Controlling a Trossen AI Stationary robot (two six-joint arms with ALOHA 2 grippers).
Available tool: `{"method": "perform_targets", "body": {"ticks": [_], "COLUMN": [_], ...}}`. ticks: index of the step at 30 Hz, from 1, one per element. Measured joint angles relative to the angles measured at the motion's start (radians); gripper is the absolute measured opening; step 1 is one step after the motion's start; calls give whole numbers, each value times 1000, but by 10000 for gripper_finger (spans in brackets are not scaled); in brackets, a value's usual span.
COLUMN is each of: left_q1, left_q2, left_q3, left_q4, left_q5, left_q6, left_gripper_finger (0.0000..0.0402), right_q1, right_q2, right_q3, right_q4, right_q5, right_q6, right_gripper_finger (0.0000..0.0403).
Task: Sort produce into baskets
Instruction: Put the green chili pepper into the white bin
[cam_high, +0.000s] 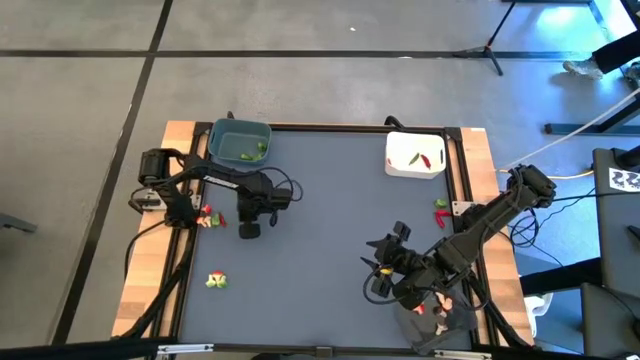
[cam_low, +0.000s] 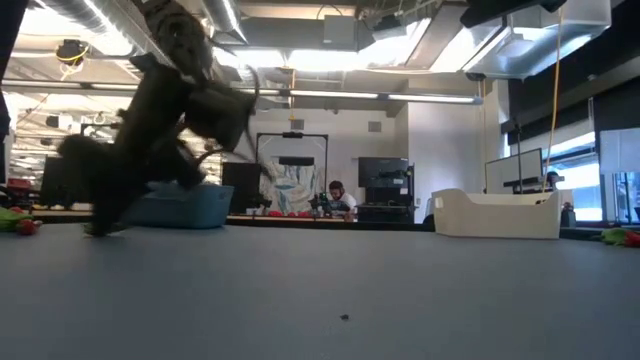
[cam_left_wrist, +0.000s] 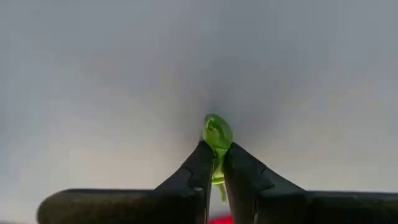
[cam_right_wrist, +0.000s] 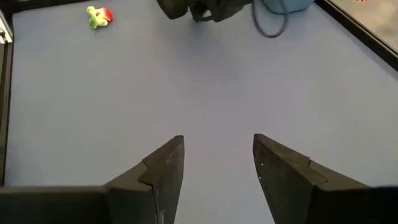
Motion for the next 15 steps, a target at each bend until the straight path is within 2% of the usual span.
{"method": "perform_targets", "body": {"ticks": [15], "left_q1": [15], "left_q2": [-229], "left_q3": [128], "left_q4": [91], "left_q5": [-116], "left_q6": [15], "left_gripper_finger": [31], "right_q1": [0], "right_q2": [-1], "right_q3": [0], "right_q4": [59], "right_q5": [9], "right_q6": [-4], "right_gripper_finger": [193]}}
